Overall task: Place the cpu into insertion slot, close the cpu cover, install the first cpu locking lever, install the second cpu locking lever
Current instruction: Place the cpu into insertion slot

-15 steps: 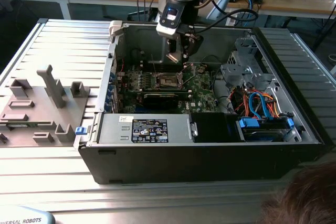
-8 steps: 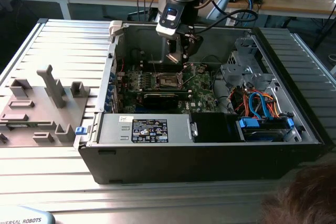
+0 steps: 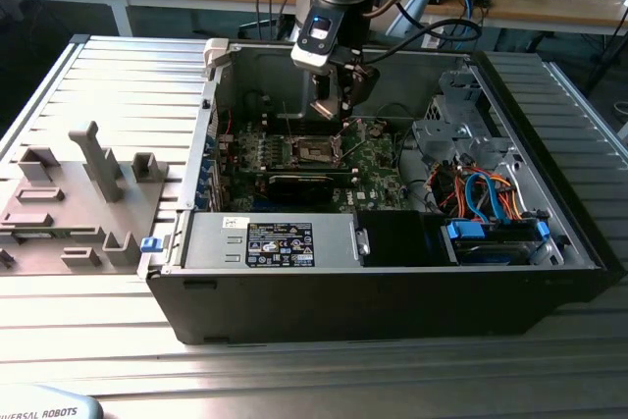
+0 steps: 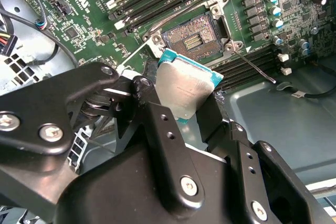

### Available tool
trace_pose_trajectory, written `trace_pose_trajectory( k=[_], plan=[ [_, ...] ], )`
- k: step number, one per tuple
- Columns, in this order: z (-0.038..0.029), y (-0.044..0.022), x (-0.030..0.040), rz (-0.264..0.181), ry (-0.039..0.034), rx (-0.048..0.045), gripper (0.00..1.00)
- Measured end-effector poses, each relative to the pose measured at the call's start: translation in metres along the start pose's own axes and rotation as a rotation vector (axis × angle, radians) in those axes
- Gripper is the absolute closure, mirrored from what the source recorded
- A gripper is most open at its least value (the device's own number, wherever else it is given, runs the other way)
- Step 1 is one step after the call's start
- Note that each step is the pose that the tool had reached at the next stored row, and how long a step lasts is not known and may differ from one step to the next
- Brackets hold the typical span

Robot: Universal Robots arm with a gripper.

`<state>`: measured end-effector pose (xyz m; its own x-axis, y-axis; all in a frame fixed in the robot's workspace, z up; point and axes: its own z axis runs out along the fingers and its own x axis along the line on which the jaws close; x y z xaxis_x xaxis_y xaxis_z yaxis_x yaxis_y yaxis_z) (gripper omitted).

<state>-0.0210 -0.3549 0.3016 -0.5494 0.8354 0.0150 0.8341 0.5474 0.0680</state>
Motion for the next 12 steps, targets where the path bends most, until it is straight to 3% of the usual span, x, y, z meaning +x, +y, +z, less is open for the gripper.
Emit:
trace_pose_trajectory(
  k=[12],
  plan=[
    [0.0013,-0.0001,0.0,0.013,-0.0009,-0.0002,0.46]
  ],
)
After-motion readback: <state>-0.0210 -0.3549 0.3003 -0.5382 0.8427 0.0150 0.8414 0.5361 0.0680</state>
